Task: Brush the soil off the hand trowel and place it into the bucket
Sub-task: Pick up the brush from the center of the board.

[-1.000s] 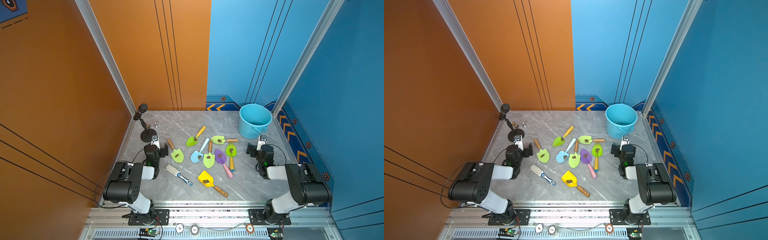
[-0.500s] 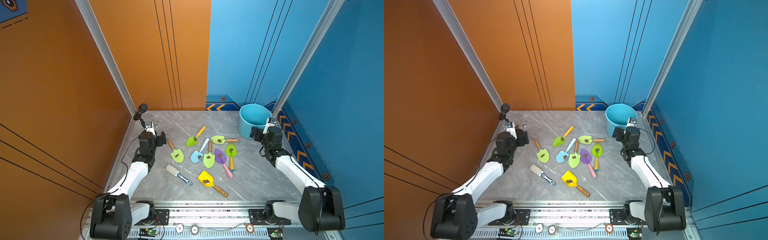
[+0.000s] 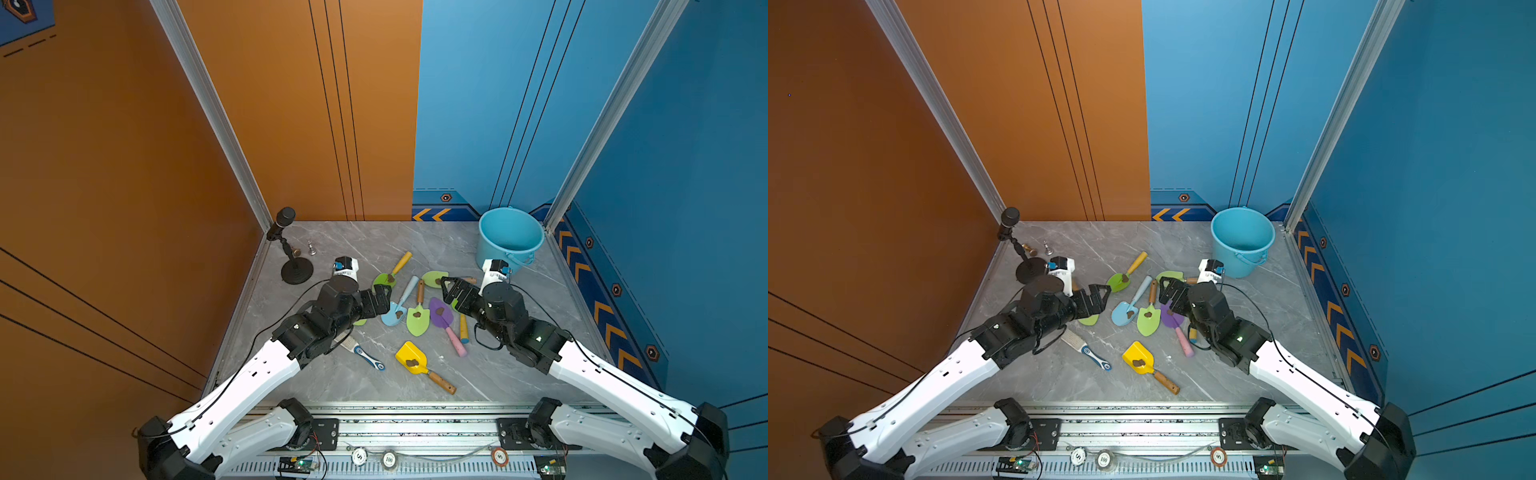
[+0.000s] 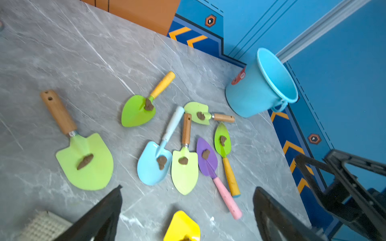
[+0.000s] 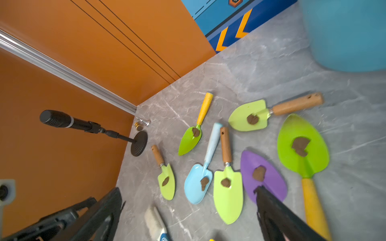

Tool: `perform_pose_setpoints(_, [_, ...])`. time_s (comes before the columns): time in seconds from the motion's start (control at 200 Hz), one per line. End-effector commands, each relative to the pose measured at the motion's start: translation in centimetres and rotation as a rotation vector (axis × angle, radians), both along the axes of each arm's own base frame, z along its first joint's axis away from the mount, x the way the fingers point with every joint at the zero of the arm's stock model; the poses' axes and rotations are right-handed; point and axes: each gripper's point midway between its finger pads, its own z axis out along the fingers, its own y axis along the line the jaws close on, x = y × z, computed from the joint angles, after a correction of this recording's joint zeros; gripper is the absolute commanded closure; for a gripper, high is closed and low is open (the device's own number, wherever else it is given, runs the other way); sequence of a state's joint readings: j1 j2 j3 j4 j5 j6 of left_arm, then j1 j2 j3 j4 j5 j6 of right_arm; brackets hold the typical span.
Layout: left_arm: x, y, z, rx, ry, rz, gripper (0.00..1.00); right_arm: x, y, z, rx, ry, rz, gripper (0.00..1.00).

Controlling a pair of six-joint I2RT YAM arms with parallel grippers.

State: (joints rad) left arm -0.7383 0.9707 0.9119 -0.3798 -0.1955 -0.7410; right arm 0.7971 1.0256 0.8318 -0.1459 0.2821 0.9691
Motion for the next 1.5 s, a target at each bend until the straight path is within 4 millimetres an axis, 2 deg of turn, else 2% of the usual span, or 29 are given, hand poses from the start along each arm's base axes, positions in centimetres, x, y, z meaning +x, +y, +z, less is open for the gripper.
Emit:
perform_pose_setpoints(0.0, [-0.8,2.0,1.8,-0.025,-0.046,0.131,0.02,0.6,1.0,0.7,0.121,0.022,-0.064,0.0])
perform_pose_setpoints(0.085, [-1.3,2.9,0.8,-0.084,-0.032,0.167,0.02,1.1,1.4,0.8,0.18,0.034,-0.068,0.01])
perform_pose_setpoints(0.17, [-1.3,3.7,1.0,-0.132,-0.051,0.151,0.02,1.6,0.2,-0.3,0.238,0.097,-0.117,0.0])
perform_pose_setpoints(0.27, [-1.4,7.6,-1.1,-0.066,0.041,0.297,0.02,3.8,-0.6,-1.4,0.363,0.09,-0.105,0.0])
perform_pose_setpoints(0.355, [-2.2,9.9,-4.2,-0.017,0.203,0.364,0.02,4.3,-1.5,-3.1,0.245,0.142,-0.131,0.0])
perform_pose_setpoints(0.436, [-3.1,10.6,-7.2,0.002,0.345,0.375,0.02,4.3,-2.1,-3.3,0.056,0.16,-0.137,0.0])
perform_pose_setpoints(0.471, [-3.2,10.7,-8.3,0.005,0.382,0.377,0.0,4.3,-2.3,-3.2,-0.031,0.165,-0.138,0.0])
perform_pose_setpoints(0.586, [-3.6,10.9,-11.6,0.077,0.475,0.375,0.07,4.8,-2.4,-3.2,-0.156,0.191,-0.13,0.0])
perform_pose_setpoints(0.716, [-3.5,10.0,-14.4,0.109,0.576,0.35,0.12,5.2,-1.7,-3.5,-0.177,0.202,-0.114,0.0])
perform_pose_setpoints(0.786, [-3.4,10.2,-15.6,0.133,0.599,0.366,0.13,5.1,-1.6,-3.8,-0.182,0.206,-0.11,0.0])
perform_pose_setpoints(0.801, [-3.4,10.3,-15.9,0.138,0.604,0.375,0.17,5.1,-1.6,-3.8,-0.184,0.207,-0.11,0.0])
perform_pose_setpoints(0.911, [-3.1,10.3,-17.9,0.132,0.64,0.4,0.25,4.6,-2.1,-3.9,-0.207,0.208,-0.128,0.0])
perform_pose_setpoints(1.026, [-2.6,10.4,-19.2,0.148,0.662,0.429,0.33,4.2,-3.2,-4.0,-0.221,0.196,-0.156,0.0])
perform_pose_setpoints(1.201, [-1.3,10.1,-20.3,0.14,0.67,0.458,0.34,3.8,-4.2,-4.1,-0.219,0.188,-0.182,0.0])
perform_pose_setpoints(1.362, [-1.0,9.8,-21.8,0.158,0.715,0.464,0.32,4.0,-5.0,-4.2,-0.214,0.187,-0.209,0.0])
perform_pose_setpoints(1.497, [-0.7,9.7,-22.6,0.178,0.734,0.463,0.38,4.1,-5.1,-4.1,-0.213,0.187,-0.213,0.0])
